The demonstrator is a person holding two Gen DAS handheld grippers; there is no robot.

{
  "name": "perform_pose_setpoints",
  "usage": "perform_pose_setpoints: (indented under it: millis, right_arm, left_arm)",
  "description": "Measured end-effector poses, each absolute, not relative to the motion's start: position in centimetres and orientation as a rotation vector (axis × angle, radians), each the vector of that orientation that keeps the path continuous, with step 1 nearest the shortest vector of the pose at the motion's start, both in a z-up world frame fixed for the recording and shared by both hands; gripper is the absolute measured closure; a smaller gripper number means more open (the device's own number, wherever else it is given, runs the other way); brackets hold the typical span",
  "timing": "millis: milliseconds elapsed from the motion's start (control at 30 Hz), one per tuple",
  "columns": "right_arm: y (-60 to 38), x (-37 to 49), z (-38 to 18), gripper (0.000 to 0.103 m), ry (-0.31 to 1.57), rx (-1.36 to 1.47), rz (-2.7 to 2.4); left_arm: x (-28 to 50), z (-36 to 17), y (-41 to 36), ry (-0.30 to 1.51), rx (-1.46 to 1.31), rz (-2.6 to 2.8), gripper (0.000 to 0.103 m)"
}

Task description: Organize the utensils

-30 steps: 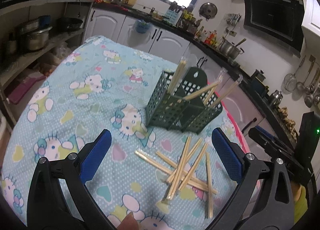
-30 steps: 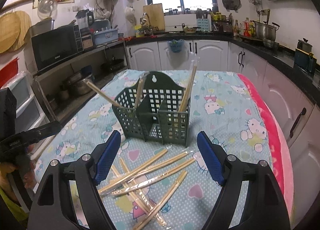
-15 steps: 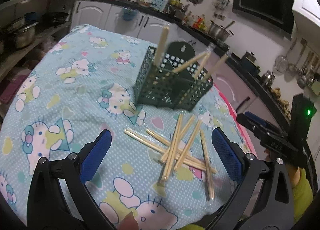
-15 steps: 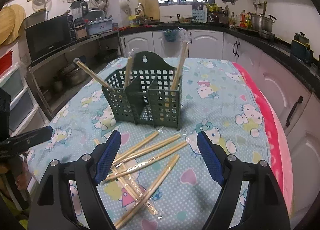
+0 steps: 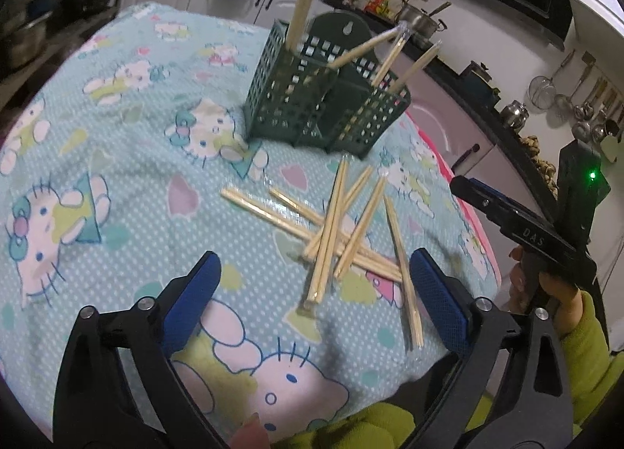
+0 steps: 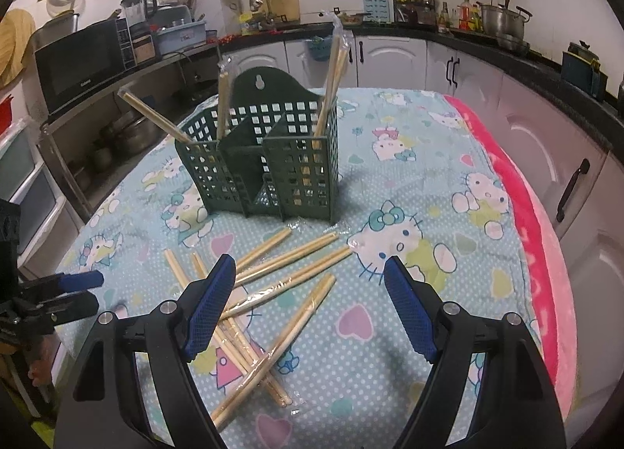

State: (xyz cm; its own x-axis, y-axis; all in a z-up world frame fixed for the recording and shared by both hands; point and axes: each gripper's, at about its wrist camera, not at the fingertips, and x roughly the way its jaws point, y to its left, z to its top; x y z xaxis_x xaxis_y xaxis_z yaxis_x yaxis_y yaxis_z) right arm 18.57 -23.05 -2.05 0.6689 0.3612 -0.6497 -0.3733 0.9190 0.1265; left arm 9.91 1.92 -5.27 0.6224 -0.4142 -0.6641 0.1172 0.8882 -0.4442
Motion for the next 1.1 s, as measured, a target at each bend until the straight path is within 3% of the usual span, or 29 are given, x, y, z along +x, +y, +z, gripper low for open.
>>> perform_pose_setpoints:
  millis: [500, 667, 1100]
  right_arm:
    - [-23.6, 19.9, -3.4, 0.029, 0.748, -0.016, 0.369]
    - [-23.5, 20.8, -3.9, 0.032, 0.753, -0.019, 0.356]
    - [-23.0, 24.2, -5.8, 0.039, 0.799, -0.028, 0.328]
  left_arm:
    - [10.3, -8.2, 1.2, 0.951, -0.420, -0.385, 0.039]
    - [10.6, -9.3, 0.8, 0.975, -0.448, -0.423, 0.051]
    - [11.4, -10.6, 1.1, 0.992, -0.524, -0.466, 0.068]
